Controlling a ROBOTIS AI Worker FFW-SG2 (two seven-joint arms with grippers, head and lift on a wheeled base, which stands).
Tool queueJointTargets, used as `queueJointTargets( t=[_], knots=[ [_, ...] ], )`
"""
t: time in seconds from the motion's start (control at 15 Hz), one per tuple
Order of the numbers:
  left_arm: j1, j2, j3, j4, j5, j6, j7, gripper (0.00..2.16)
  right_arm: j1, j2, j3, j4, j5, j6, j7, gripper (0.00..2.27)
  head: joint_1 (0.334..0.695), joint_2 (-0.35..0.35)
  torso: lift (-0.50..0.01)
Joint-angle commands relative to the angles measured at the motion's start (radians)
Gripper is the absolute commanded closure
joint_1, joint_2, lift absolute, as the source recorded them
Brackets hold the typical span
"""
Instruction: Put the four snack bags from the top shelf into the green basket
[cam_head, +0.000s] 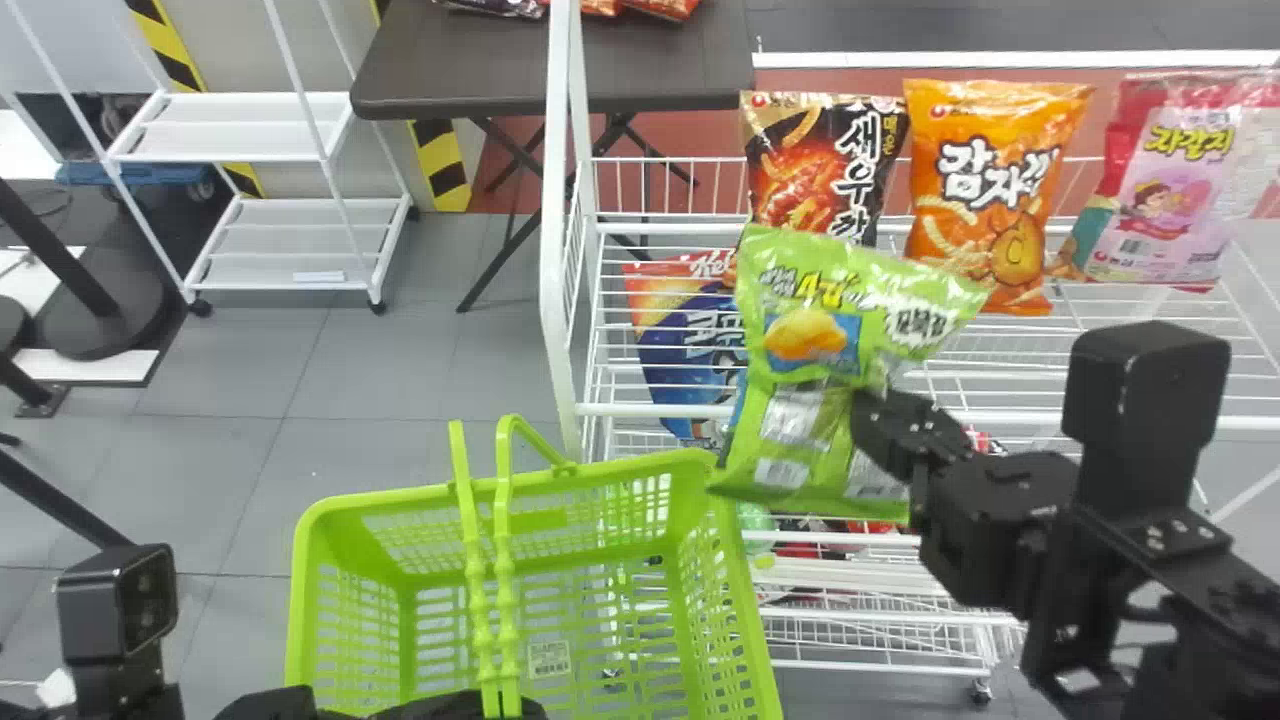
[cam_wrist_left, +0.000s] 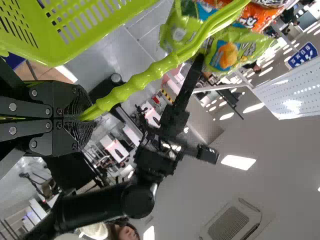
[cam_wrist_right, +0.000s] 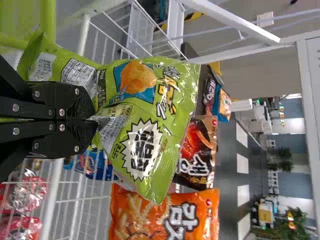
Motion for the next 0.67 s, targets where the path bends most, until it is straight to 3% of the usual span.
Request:
queueJointTargets(
  t=[0.0, 0.27, 0.4, 0.6],
  knots=[
    [-0.006, -0.009, -0.001, 0.008, -0.007, 0.0, -0.011, 2.15, 0.012, -0.01, -0.004, -0.039, -0.072, 0.133, 0.024, 2.25, 0.695, 0.05, -0.004],
    [-0.025, -0.019, -0.007, 0.008, -0.013, 0.031, -0.011, 2.15, -0.011, -0.026, 0.034, -0.044, -0.184, 0.253, 0.046, 2.25, 0.695, 0.125, -0.004],
    [-0.029, -0.02, -0.013, 0.008, -0.013, 0.055, -0.011, 2.15, -0.036, -0.035, 0.123, 0.007, -0.179, 0.256, 0.043, 2.25, 0.695, 0.171, -0.004],
    [-0.031, -0.025, -0.02, 0.005, -0.015, 0.083, -0.011, 2.15, -0.114, -0.041, 0.277, 0.139, -0.145, 0.244, 0.004, 2.25, 0.695, 0.292, -0.004]
  ],
)
